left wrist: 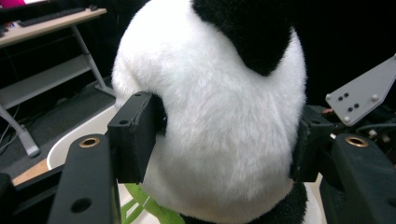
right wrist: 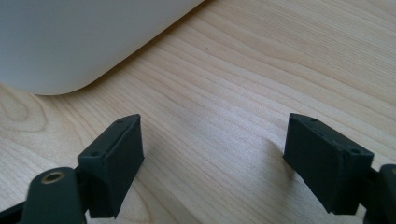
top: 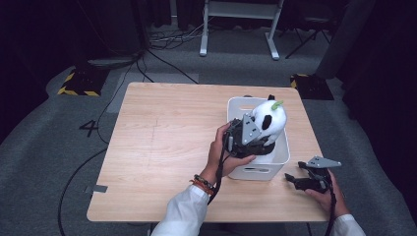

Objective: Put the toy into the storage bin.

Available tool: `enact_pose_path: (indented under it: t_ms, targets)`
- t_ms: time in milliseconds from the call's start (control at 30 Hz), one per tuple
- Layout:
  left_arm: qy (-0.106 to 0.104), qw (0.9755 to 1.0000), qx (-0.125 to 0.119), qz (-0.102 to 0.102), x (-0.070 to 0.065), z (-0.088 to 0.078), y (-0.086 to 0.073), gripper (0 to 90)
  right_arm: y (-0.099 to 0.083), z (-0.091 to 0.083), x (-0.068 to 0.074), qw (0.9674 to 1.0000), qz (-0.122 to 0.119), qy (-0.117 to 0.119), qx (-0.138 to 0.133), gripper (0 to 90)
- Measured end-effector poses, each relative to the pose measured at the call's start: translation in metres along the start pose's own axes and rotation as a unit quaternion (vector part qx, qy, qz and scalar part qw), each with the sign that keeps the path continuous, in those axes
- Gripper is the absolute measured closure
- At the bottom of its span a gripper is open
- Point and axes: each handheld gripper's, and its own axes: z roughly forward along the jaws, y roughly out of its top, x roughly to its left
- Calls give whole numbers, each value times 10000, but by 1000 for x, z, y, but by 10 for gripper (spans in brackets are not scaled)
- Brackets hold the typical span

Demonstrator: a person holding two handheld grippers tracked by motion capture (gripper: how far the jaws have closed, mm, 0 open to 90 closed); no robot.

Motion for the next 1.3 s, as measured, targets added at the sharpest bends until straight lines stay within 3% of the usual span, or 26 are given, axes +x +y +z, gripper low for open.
enact_pose_path:
  t_ms: [567,767,1300]
  targets:
    - [-103,9995,305,19,4,1,-16,358,0,0,0,10000,-5,-8,-2,198]
    - [-110,9987,481,111,3,3,-23,356,0,0,0,10000,-7,-10,-2,198]
    - [-216,9977,638,105,6,8,-28,331,0,0,0,10000,-11,-13,-2,198]
